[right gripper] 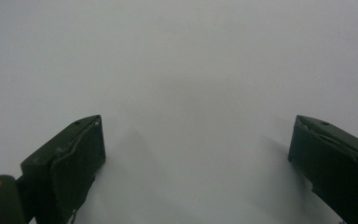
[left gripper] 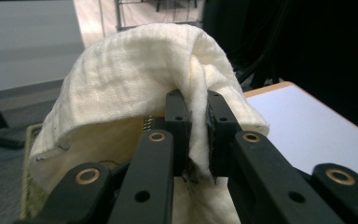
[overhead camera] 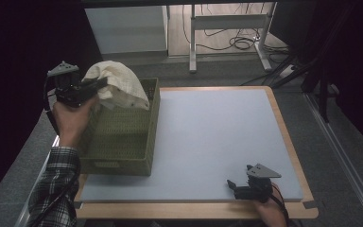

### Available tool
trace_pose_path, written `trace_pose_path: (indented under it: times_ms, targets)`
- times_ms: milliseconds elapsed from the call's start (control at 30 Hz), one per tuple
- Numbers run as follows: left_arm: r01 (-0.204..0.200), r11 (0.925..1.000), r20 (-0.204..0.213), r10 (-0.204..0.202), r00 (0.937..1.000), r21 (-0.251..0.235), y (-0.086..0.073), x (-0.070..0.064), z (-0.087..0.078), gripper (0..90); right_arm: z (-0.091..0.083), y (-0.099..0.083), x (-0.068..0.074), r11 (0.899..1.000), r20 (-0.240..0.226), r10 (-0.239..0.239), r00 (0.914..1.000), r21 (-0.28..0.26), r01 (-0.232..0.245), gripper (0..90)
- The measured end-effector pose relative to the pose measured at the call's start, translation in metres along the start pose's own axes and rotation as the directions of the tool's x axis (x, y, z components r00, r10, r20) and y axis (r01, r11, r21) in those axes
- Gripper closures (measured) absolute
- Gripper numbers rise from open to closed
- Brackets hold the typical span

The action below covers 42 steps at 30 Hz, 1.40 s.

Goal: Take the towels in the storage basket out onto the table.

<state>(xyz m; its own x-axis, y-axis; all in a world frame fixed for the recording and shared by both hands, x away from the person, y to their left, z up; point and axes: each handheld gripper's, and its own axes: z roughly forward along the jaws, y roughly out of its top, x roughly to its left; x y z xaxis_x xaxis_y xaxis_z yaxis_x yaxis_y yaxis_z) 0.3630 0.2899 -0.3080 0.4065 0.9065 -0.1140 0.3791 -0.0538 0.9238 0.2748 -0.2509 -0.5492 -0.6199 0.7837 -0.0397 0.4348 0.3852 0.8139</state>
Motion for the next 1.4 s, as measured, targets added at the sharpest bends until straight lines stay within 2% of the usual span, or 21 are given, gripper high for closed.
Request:
trace_pose_path:
  times_ms: [267, 600, 767, 1200, 1367, 1400]
  targets:
    - [-0.028, 0.9989, 0.061, 0.030, 0.9977, -0.037, 0.002, -0.021, 0.007, 82.1, 0.000, 0.000, 0.000, 1.000, -0.001, 0.001, 1.0000, 0.000, -0.001, 3.8]
    - [-0.073, 0.9956, 0.139, 0.080, 0.9870, -0.060, 0.007, -0.054, 0.024, 82.0, 0.000, 0.000, 0.000, 1.000, -0.002, 0.003, 1.0000, 0.001, -0.003, 3.8]
    - [-0.090, 0.9941, 0.177, 0.099, 0.9792, -0.062, 0.004, -0.071, 0.037, 82.0, 0.000, 0.000, 0.000, 1.000, -0.003, 0.004, 1.0000, 0.002, -0.004, 3.8]
    - [-0.126, 0.9909, 0.261, 0.134, 0.9561, -0.047, -0.016, -0.118, 0.075, 81.8, 0.000, 0.000, 0.000, 1.000, -0.002, 0.002, 1.0000, 0.001, -0.002, 3.8]
    - [-0.133, 0.9900, 0.302, 0.141, 0.9428, -0.047, -0.023, -0.139, 0.088, 81.7, 0.000, 0.000, 0.000, 1.000, -0.003, 0.002, 1.0000, 0.001, -0.002, 3.9]
    - [-0.133, 0.9900, 0.306, 0.141, 0.9417, -0.047, -0.024, -0.143, 0.090, 81.7, 0.000, 0.000, 0.000, 1.000, -0.003, 0.002, 1.0000, 0.001, -0.002, 3.8]
